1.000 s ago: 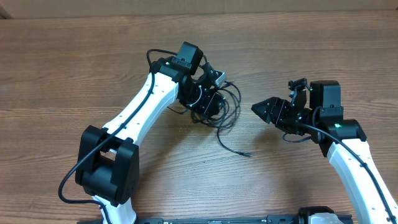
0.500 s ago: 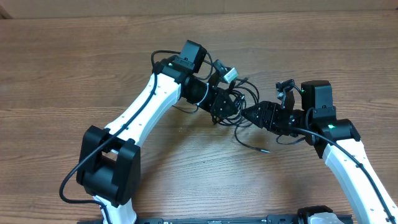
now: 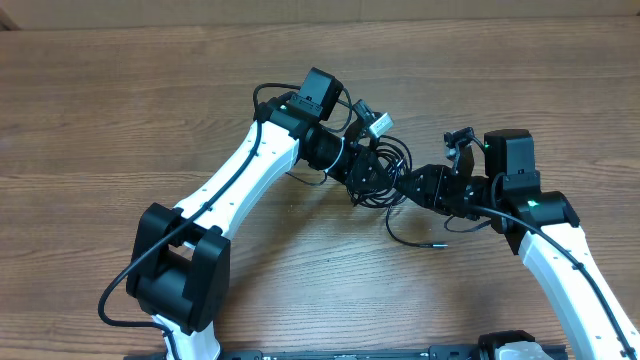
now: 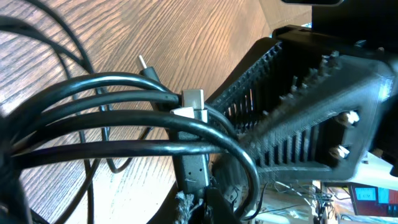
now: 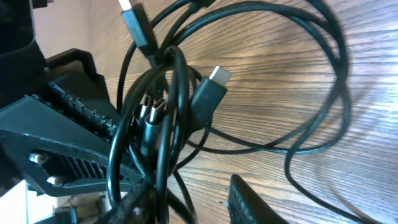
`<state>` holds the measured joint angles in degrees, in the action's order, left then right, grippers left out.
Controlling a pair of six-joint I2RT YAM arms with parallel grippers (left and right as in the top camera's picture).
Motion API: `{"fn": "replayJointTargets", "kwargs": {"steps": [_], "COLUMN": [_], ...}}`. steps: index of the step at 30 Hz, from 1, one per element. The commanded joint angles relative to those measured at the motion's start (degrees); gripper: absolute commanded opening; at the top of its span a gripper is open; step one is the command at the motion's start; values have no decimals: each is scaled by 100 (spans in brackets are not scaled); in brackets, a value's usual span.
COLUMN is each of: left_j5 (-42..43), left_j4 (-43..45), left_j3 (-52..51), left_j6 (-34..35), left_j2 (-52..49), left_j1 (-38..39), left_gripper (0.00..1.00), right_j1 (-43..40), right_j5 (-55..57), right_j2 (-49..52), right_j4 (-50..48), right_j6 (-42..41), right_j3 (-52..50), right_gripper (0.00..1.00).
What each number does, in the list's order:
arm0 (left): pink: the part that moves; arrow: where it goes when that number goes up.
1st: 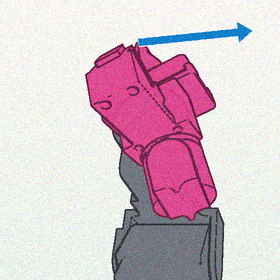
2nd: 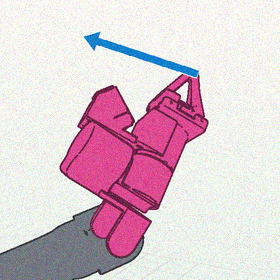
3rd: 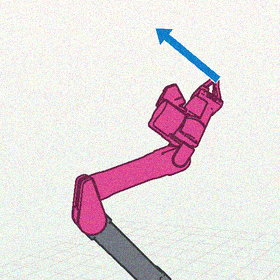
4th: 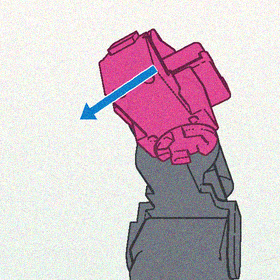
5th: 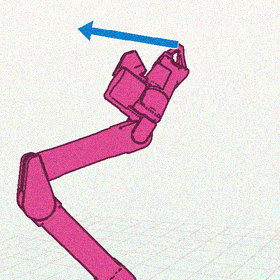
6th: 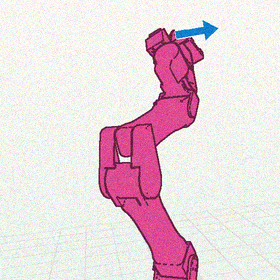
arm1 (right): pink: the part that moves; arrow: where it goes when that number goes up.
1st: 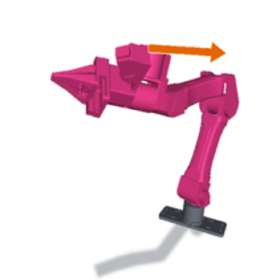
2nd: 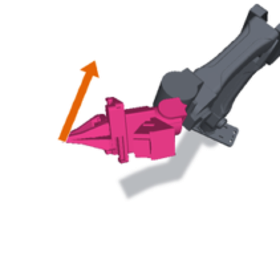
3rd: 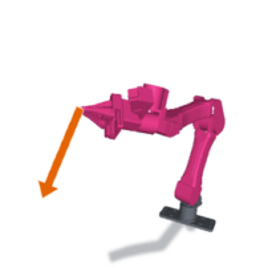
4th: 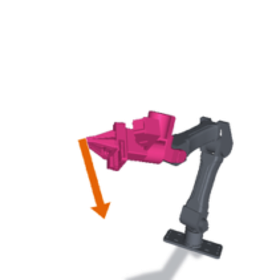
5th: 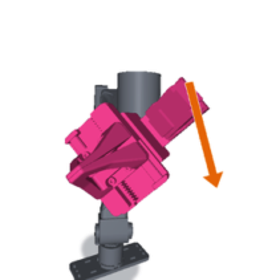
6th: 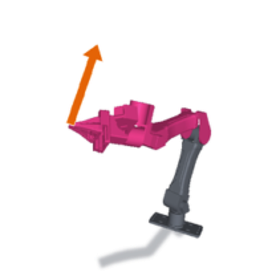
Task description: Untangle cables
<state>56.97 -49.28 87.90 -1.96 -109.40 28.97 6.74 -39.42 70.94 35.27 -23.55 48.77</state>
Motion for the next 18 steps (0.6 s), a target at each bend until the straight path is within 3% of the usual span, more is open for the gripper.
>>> {"fn": "replayJointTargets", "kwargs": {"steps": [1,5,10,18], "left_j5": [437,437,433,396], "left_j4": [17,-20,-22,-245], "left_j3": [125,125,125,125], "left_j6": [-15,-15,-20,-85], "left_j2": [133,133,133,133], "left_j1": [81,57,39,-275], "left_gripper": [4,6,14,6], "right_j1": [7,7,4,0], "right_j5": [345,1019,2105,3150], "right_j2": [13,13,13,13], "right_j4": [11,229,688,1178], "right_j6": [87,-179,-691,-1292], "right_j3": [107,107,107,107], "right_gripper": [24,4,4,4]}}
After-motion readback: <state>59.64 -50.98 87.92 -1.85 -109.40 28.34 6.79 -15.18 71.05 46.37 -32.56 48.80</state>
